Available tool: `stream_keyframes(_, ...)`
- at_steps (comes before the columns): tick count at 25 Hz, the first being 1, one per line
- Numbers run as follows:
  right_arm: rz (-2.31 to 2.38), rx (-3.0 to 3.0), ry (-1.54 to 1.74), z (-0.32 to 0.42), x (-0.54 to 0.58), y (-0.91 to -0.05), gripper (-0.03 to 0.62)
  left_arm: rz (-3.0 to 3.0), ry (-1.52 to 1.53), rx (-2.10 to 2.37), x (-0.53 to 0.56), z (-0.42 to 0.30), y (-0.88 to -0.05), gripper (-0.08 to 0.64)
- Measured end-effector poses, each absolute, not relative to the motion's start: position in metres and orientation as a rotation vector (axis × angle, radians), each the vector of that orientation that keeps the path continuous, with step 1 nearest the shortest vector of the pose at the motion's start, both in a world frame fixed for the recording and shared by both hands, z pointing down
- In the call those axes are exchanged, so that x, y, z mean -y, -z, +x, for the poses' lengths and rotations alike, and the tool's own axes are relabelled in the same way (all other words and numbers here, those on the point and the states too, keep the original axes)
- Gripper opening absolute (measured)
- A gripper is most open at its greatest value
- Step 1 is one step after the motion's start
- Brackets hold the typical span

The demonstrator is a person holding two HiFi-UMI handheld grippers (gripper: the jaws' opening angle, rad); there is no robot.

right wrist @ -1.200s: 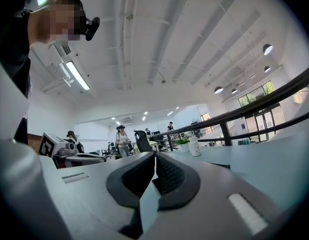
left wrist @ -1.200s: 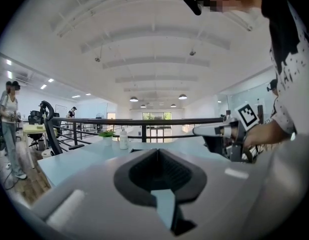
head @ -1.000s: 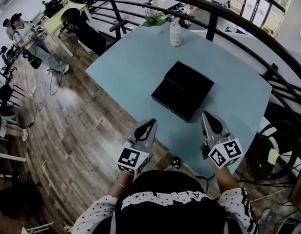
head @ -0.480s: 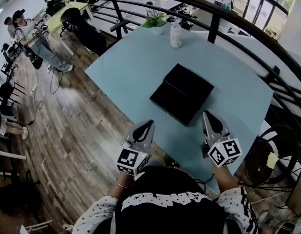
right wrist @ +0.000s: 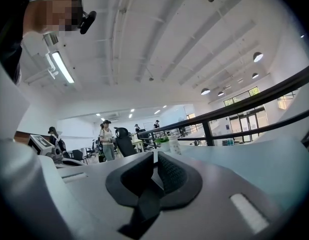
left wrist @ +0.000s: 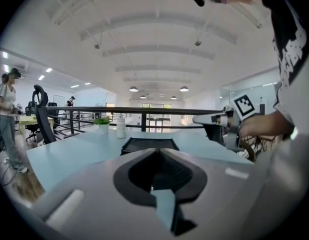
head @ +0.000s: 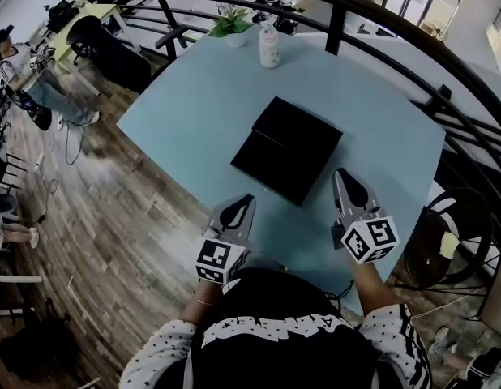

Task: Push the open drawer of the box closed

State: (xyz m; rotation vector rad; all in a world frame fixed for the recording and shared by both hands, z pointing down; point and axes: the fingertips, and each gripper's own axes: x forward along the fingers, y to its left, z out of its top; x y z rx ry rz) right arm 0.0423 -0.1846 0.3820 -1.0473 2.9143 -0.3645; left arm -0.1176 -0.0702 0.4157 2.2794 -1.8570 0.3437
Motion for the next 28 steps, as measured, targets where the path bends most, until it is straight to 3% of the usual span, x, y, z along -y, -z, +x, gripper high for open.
stream_keyframes(28,-1.419,-2.997,0.499,0.014,0.288,-0.49,0.064,2.204,-0.571,1.549,0.146,-0.132,-0.542,0.0)
